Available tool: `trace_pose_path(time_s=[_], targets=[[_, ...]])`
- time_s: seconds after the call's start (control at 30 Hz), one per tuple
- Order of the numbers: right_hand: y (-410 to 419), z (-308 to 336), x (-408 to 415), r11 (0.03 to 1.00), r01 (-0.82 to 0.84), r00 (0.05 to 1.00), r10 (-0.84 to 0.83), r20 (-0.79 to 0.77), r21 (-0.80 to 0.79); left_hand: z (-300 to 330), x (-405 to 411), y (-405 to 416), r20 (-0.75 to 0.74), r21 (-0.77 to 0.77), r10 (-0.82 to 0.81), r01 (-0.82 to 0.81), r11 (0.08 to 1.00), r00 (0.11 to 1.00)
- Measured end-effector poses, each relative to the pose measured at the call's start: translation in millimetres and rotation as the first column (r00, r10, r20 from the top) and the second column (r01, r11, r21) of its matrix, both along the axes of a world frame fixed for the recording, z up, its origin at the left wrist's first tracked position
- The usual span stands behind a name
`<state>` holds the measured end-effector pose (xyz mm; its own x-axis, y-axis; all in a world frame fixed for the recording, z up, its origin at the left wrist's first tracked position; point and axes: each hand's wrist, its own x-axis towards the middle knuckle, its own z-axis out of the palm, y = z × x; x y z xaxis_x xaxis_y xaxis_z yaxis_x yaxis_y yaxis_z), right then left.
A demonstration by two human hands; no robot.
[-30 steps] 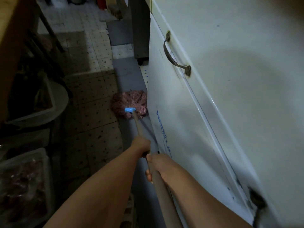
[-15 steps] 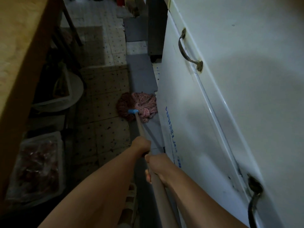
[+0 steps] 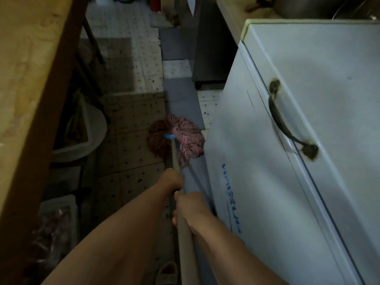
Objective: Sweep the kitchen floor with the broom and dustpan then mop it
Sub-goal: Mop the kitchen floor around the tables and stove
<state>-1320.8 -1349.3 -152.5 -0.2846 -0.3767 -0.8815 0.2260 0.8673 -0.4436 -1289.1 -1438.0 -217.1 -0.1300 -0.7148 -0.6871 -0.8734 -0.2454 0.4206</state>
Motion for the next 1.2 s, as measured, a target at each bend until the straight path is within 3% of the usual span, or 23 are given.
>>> trace_pose_path(time_s=[0.17,0.4,0.67,1.2], targets=[[-48,5,-13,0.999,0.052,0.999,-0.053,0.007,0.015,4,-13,-48,-0.083,0.021,0.011,-0.009,1.000,0.997],[-88,10,-35,0.998,0.055,0.998,-0.055,-0.007,0.019,1,-32,-91,-0.087,0.026,-0.018,0.020,0.999,0.996],[-136,15,-66,0.995,0.103,0.995,-0.103,0.015,0.018,14,-60,-134,-0.171,0.075,0.108,-0.097,0.993,0.979],[-256,28,-150,1.000,-0.022,0.999,0.022,-0.041,-0.001,23,-142,-252,-0.147,0.084,0.202,-0.192,0.978,0.968]])
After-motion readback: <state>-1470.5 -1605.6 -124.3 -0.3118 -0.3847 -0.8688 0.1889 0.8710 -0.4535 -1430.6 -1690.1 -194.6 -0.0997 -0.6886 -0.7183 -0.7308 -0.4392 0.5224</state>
